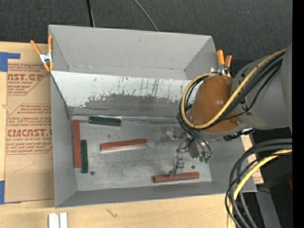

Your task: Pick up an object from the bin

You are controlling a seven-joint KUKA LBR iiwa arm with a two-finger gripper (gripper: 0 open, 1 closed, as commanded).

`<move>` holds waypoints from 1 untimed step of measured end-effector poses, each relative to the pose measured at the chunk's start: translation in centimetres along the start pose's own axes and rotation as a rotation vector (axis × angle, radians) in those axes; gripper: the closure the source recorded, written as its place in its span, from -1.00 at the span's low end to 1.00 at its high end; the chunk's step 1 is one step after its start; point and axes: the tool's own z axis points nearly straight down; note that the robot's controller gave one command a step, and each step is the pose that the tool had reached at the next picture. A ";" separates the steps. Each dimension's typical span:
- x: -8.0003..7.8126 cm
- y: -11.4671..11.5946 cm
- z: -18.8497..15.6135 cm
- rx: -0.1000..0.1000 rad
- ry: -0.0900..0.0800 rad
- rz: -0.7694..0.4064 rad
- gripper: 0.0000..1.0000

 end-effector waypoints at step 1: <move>-0.2 0.8 2.6 0.000 0.008 0.109 -1.00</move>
Offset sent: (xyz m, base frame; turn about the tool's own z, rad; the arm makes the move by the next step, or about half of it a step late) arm 0.0127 0.0695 -0.0320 0.1365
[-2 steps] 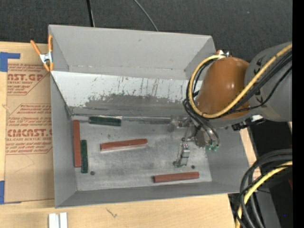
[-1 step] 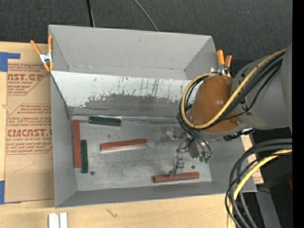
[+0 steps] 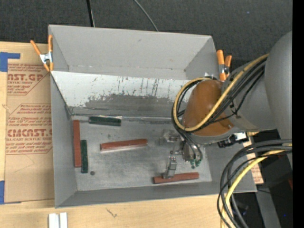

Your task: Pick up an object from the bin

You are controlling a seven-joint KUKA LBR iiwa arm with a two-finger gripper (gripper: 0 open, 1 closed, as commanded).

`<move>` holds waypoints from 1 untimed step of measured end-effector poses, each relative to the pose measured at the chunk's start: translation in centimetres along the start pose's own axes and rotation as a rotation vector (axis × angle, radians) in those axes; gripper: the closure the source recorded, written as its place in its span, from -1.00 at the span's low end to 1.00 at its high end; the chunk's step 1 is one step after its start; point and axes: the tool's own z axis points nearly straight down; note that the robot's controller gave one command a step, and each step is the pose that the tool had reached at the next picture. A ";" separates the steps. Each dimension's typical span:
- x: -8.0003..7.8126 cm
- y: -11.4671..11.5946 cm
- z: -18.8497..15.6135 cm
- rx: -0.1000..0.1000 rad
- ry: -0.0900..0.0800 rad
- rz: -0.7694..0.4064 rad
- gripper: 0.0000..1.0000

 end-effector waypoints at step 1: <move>-0.2 3.0 0.3 0.000 -0.003 0.142 -1.00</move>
Offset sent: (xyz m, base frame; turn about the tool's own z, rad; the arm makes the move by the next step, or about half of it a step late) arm 0.0434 0.0673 -0.0063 -0.1844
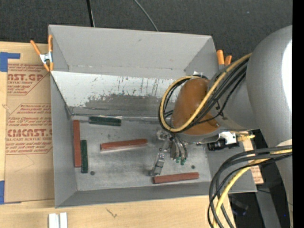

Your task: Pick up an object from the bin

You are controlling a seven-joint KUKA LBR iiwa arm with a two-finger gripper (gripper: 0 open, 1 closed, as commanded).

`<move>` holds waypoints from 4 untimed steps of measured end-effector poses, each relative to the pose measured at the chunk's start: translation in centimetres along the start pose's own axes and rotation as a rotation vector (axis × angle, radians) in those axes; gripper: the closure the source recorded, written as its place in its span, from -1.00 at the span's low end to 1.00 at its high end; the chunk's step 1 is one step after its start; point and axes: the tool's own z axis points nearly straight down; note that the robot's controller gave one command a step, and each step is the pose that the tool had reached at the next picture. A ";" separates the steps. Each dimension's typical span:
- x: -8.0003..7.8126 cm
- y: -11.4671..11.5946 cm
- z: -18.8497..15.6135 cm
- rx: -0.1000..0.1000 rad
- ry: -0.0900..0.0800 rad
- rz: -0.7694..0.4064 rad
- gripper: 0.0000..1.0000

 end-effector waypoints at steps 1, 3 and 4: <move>-1.7 3.1 0.3 0.001 -0.001 -0.271 -1.00; -3.2 7.7 0.0 0.001 -0.001 -0.078 -1.00; -3.2 7.7 0.0 0.001 -0.001 -0.078 -1.00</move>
Offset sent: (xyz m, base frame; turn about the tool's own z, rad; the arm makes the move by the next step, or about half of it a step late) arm 0.0501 0.0656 0.0004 -0.0768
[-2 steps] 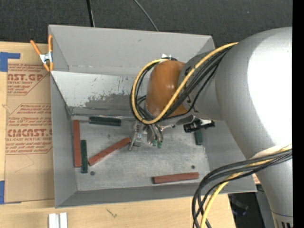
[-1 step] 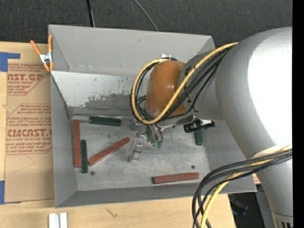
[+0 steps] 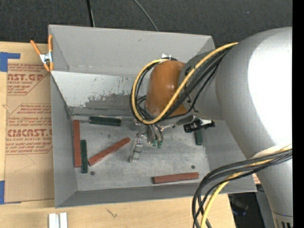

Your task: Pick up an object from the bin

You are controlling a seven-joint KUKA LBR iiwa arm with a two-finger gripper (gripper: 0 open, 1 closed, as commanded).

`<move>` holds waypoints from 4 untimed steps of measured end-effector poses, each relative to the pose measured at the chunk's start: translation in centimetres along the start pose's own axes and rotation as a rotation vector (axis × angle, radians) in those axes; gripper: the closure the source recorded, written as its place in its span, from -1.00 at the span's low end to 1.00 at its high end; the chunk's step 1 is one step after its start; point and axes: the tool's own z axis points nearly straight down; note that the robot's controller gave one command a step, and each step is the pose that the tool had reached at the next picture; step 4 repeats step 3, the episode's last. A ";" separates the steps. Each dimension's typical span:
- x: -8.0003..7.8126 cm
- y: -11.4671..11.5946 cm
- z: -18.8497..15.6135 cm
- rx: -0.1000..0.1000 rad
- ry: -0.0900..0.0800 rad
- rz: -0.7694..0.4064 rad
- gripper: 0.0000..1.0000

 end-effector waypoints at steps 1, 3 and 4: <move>2.0 7.1 0.0 -0.001 0.001 -0.095 1.00; 5.5 5.1 -13.9 -0.002 -0.005 -0.162 1.00; 5.5 5.1 -13.9 -0.002 -0.005 -0.162 1.00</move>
Offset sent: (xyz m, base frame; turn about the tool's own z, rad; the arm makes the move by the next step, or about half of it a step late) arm 0.0000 0.0000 0.0000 0.0000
